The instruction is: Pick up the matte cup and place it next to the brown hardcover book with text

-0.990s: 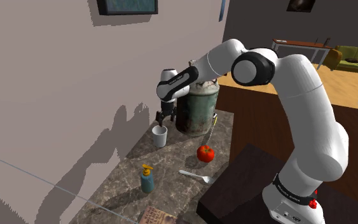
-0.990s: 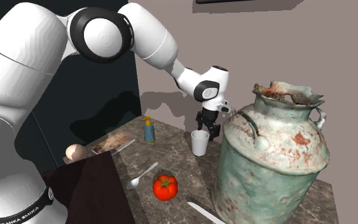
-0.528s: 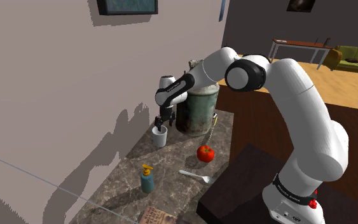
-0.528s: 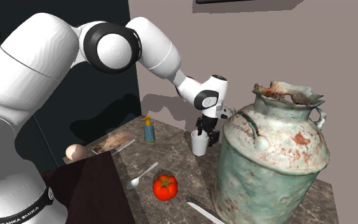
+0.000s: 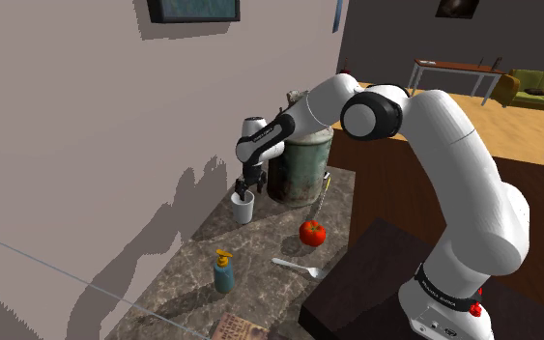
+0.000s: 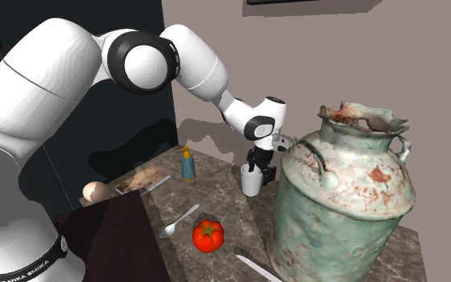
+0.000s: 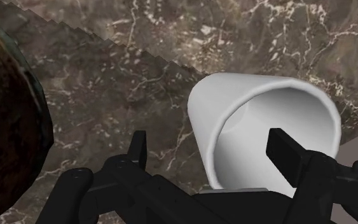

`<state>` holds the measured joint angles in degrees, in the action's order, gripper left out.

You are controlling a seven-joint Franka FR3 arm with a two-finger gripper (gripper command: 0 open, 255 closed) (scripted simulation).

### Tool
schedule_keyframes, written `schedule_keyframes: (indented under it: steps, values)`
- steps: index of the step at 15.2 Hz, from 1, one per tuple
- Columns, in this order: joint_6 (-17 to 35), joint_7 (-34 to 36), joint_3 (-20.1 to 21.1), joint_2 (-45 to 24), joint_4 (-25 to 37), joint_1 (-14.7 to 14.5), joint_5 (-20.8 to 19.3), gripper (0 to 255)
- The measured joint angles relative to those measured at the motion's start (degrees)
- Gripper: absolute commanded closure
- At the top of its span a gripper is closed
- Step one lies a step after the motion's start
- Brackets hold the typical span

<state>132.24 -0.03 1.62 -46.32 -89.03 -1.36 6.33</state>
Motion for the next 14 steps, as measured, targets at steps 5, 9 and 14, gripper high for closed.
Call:
schedule_keyframes:
  steps: [5, 9, 14]
  values:
    - [0.01, 0.0, -0.01, 0.01, 0.01, 0.01, 0.0, 255]
    - [0.01, 0.0, -0.01, 0.01, 0.0, 0.01, 0.0, 255]
    - [-1.44, 0.12, -0.05, 1.55, -0.12, 0.04, -0.06, 255]
